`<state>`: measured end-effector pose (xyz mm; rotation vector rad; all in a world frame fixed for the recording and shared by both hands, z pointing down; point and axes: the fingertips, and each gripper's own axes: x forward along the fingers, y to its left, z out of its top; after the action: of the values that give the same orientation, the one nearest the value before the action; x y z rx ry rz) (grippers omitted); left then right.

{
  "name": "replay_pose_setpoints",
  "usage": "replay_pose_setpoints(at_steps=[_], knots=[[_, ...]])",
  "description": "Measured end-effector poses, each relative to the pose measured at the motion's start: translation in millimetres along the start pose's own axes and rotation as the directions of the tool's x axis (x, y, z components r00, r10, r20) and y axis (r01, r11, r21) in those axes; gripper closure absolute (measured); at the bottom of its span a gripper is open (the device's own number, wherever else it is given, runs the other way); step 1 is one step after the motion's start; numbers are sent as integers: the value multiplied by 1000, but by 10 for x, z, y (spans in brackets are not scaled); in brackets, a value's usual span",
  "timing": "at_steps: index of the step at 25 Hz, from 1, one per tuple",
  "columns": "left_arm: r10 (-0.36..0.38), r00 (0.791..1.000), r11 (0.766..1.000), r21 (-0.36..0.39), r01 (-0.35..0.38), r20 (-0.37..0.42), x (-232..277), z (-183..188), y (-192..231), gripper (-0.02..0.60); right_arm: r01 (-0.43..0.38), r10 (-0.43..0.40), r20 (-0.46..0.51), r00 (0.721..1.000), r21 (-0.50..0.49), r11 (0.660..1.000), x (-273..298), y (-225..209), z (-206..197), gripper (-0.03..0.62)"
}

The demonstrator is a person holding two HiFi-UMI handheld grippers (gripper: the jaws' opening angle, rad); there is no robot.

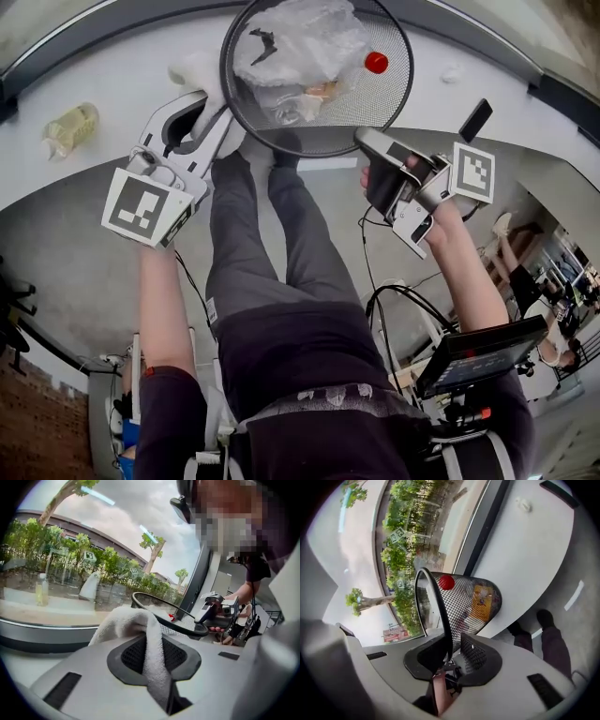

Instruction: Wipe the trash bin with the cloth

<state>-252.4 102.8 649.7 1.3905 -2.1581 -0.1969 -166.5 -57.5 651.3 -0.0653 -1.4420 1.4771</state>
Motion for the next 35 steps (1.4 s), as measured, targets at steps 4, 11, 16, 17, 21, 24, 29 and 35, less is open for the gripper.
replay_pose_setpoints(at_steps=[4, 11, 16, 17, 21, 24, 29, 35], knots=[[-32, 999, 995, -93, 32, 7, -62, -125, -189, 526, -58, 58, 6, 998, 64, 996, 57, 14, -144, 505], [-115, 993, 986, -124, 115, 2, -77, -270, -546, 526, -108, 113, -27, 993, 152, 983, 229, 51, -362, 511], [-130, 991, 984, -123, 130, 4, -16, -289, -668, 526, -105, 108, -71, 992, 43, 994, 333, 160, -451, 508], [-126, 992, 984, -123, 126, 6, -16, -289, -654, 526, -85, 84, -67, 994, -7, 996, 286, 157, -429, 503], [-109, 994, 988, -111, 110, 18, -39, -245, -531, 526, 55, -47, 36, 998, -266, 962, -175, 139, -51, 447], [-36, 999, 996, -83, 38, 27, -123, -154, -348, 526, 121, -70, 113, 991, -548, 828, -326, 338, 482, 445], [20, 999, 1000, -24, -19, 44, -132, 34, -188, 526, 112, -62, 98, 993, -670, 734, -7, 631, 821, 445], [57, 997, 998, 5, -57, 49, -124, 59, -155, 526, 193, -154, 117, 981, -546, 815, 68, 304, 851, 499]])
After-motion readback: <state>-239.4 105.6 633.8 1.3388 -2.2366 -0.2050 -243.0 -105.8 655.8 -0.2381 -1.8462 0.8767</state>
